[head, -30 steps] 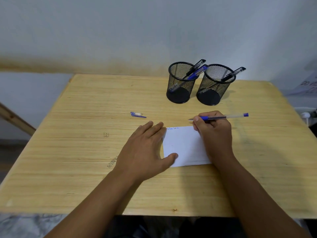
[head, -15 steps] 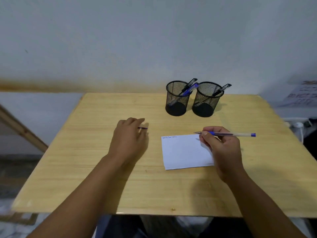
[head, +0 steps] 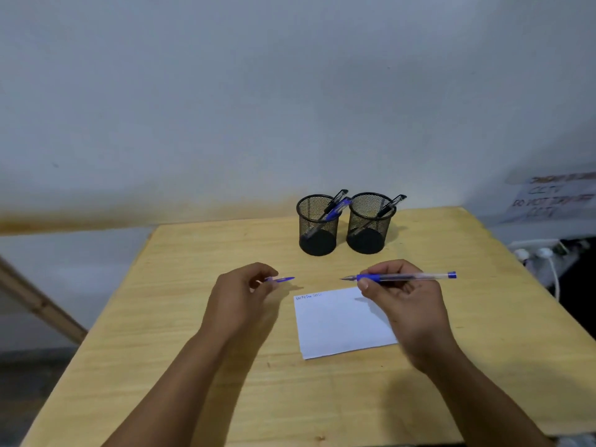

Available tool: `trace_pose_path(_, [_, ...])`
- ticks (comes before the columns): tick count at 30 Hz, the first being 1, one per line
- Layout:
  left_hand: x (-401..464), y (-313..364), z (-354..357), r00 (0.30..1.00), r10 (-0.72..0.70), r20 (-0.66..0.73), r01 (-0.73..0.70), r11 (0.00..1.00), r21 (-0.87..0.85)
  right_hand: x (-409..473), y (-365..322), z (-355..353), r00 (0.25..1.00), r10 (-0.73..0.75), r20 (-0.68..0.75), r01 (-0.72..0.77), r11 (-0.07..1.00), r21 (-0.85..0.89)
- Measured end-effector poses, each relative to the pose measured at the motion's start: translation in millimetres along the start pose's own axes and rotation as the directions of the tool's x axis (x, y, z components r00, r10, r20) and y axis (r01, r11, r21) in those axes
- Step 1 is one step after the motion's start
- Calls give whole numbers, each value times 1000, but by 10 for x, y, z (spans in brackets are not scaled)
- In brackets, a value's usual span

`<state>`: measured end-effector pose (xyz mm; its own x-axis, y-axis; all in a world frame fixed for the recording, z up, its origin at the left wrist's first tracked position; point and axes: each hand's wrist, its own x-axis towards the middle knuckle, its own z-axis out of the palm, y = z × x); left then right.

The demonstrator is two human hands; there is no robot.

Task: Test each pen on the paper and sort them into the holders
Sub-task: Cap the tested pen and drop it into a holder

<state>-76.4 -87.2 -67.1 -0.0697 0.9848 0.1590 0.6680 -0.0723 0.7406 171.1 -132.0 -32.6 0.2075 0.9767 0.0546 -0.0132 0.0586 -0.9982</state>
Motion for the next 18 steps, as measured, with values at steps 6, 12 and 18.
trace_pose_path(6, [-176,466,87,997,78,-17,-80,964,-254,33,-182,33,996,-55,68,58,998,-32])
trace_pose_path(12, [-270,736,138,991,132,-13,-129,936,-327,39,-217,-28,990,-105,95,107,994,-11])
trace_pose_path(18, [-304,848,225,984,176,25,-162,946,-282,4,-171,-80,991,-72,109,73,997,-8])
